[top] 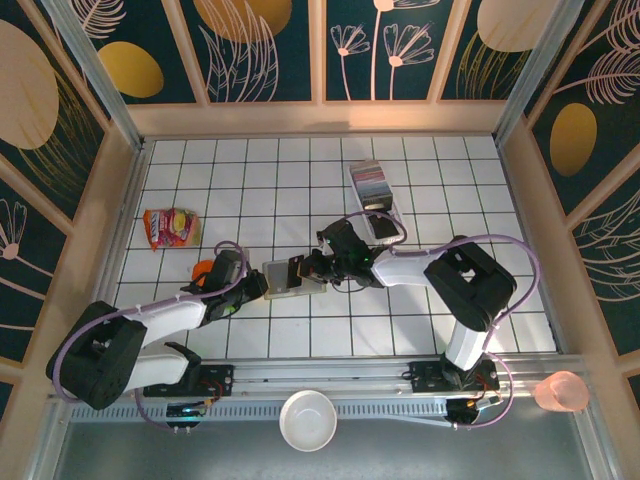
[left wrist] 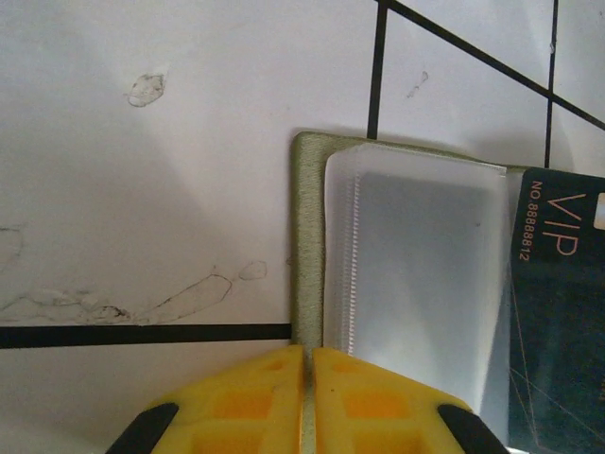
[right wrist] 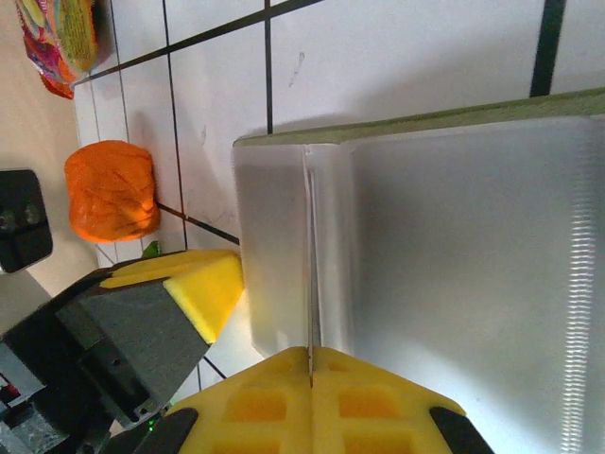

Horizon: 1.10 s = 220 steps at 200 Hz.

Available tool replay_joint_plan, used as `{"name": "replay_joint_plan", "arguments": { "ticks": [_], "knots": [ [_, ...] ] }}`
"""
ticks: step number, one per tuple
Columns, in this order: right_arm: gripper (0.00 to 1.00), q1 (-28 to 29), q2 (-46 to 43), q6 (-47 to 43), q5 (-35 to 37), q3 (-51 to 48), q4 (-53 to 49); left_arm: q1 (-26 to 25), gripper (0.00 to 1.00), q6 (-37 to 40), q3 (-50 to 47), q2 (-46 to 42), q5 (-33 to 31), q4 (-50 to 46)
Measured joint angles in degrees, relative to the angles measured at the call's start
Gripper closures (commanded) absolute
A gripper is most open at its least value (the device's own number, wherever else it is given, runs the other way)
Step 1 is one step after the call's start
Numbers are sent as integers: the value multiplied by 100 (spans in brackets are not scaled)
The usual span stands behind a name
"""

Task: Put the credit cards into the card holder

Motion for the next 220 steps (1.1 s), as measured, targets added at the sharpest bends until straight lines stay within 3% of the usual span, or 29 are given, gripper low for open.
{"name": "replay_joint_plan", "arguments": {
  "ticks": [100,203,220],
  "knots": [
    [100,17,264,109,-339,-2,184,0,96,39,0,61,2,81],
    [100,17,785,-192,-715,728,-323,0,96,57,-4,61,0,83],
    [81,17,820,-254,-717,831,-474,0,96,57,-4,61,0,83]
  ]
}}
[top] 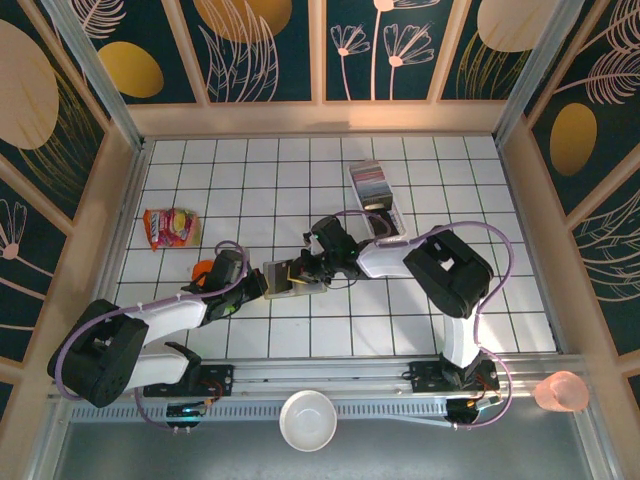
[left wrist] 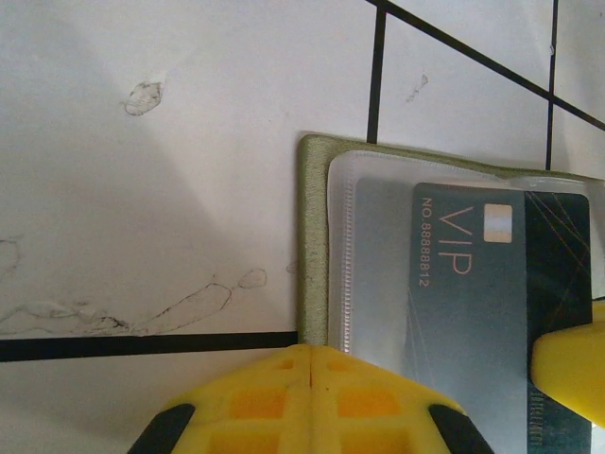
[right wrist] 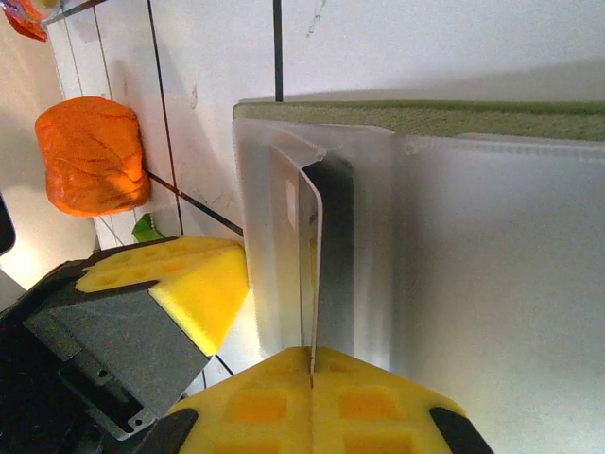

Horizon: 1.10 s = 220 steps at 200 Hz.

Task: Put the credit cards into the card holder

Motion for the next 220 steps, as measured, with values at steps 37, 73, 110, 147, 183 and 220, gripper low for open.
{"name": "replay_joint_plan", "arguments": {
  "ticks": [37,73,110,147,183,220],
  "knots": [
    [65,39,-2,-299,251,291,-654,0,96,0,0,0,2,2],
    [71,57,-57,-514,577,446,-1161,0,96,0,0,-2,2,2],
    [77,111,-46,-590,686,573,-1377,0,96,0,-17,-28,2,4],
    [78,214,125,-605,706,833,-1421,0,96,0,-22,-37,2,4],
    [78,264,278,-608,708,968,-1493,0,96,0,-37,-52,0,15],
    [74,302,299,-649,837,1095,-1596,0,92,-2,-55,-122,-39,-4]
  ]
}}
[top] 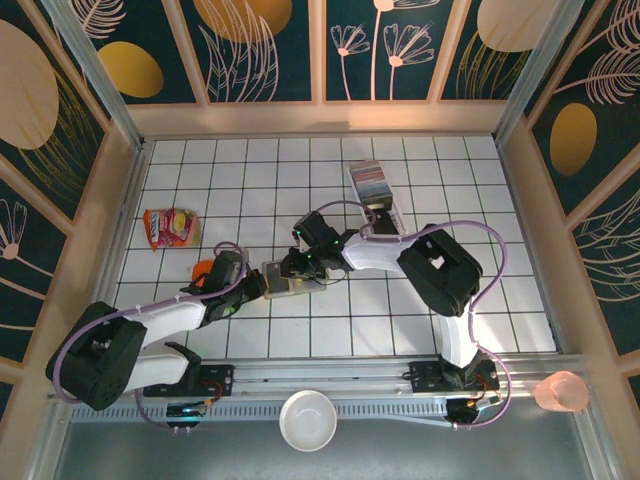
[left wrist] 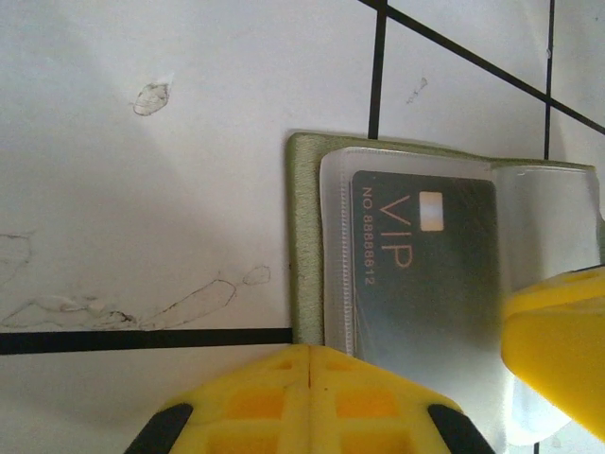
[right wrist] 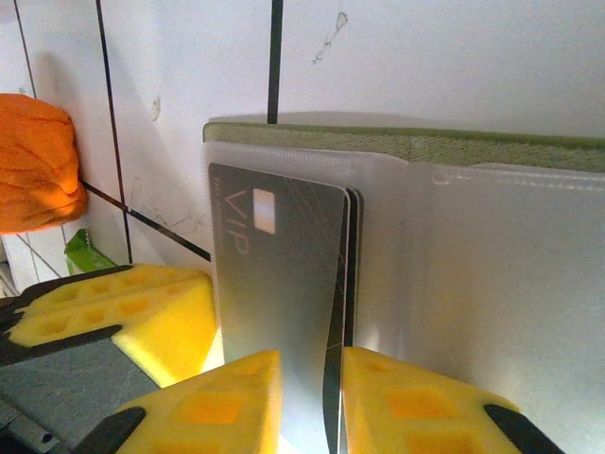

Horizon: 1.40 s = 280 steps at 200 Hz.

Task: Put the credit cards into the card holder

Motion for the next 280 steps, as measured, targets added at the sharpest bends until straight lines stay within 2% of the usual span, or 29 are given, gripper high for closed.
{"name": "replay_joint_plan", "arguments": {
  "ticks": [72,87,134,147,158,179,206,245,280],
  "knots": [
    [67,33,-608,-326,769,0,-485,0,84,2,2,-529,-90,-295],
    [62,33,-828,-404,1040,0,-614,0,80,-7,15,-584,-114,-369],
    [66,-76,-1620,-678,1672,-116,-837,0,69,-2,122,-789,-219,-667],
    [65,-111,-1740,-723,1843,-181,-977,0,61,-2,155,-852,-251,-728],
    [60,-133,-1849,-765,2039,-275,-1119,0,54,15,173,-894,-258,-772],
    [54,-166,-2090,-850,2302,-522,-1344,0,52,-22,175,-914,-258,-815],
    [48,-179,-2070,-911,2385,-573,-1416,0,49,-22,175,-903,-229,-859],
    [50,-203,-1818,-1082,2527,-573,-1432,0,47,-22,175,-881,-190,-925],
    [47,-754,-1856,-1700,2487,-555,-1381,0,41,-15,175,-852,-175,-922]
  ]
}}
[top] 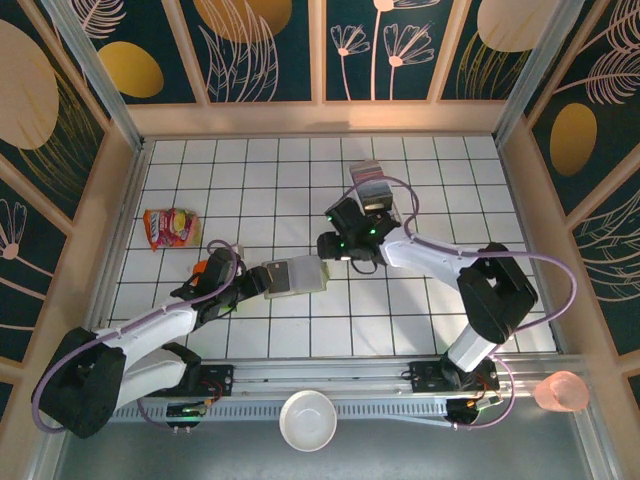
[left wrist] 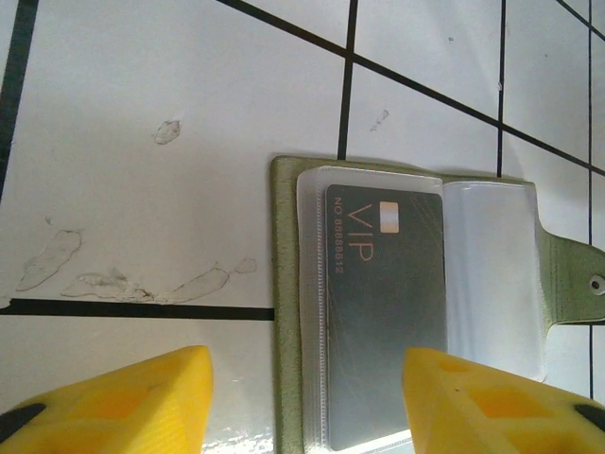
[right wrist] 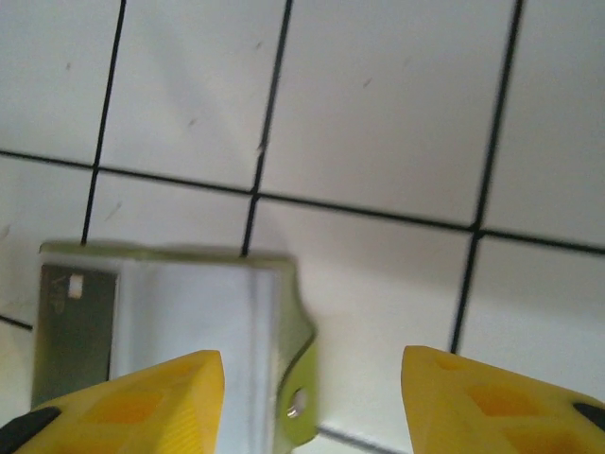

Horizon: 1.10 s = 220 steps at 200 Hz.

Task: Put the credit cards into the card holder

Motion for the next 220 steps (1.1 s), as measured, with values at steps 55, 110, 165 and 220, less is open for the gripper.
{"name": "replay_joint_plan", "arguments": {
  "ticks": [55,110,165,220],
  "knots": [
    [47,-339,-96,-120,-503,-98,192,0,42,-9,2,275,107,79],
    [52,247,321,92,-675,-203,254,0,44,-70,2,527,376,302],
    [56,321,796,140,-557,-190,197,-52,46,-116,155,734,308,219],
    [63,505,1158,101,-57,96,-101,-271,48,-179,310,935,103,219]
  ]
}}
